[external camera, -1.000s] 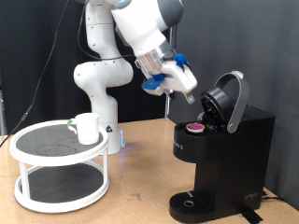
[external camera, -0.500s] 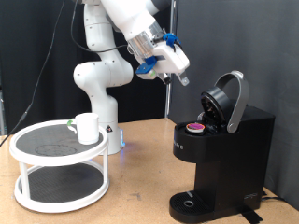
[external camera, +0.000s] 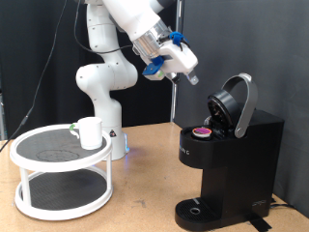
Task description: Make a cup of coffee with the keurig machine
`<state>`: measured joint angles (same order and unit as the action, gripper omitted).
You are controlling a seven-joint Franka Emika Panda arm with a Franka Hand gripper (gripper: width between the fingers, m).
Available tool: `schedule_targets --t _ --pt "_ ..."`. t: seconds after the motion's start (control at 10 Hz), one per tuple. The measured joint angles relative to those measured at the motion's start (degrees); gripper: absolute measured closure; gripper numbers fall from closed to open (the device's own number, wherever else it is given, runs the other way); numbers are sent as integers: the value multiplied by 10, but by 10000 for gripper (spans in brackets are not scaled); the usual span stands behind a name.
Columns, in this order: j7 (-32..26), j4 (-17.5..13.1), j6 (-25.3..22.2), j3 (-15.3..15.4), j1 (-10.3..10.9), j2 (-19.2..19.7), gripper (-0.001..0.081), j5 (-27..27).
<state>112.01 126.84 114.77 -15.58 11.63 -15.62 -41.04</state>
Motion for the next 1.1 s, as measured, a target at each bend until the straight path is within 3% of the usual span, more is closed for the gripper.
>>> schedule_targets --t 0.5,1.1 --pt "22 -41 -17 16 10 1 -2 -64" --pt "83 -88 1 71 16 8 -2 -61"
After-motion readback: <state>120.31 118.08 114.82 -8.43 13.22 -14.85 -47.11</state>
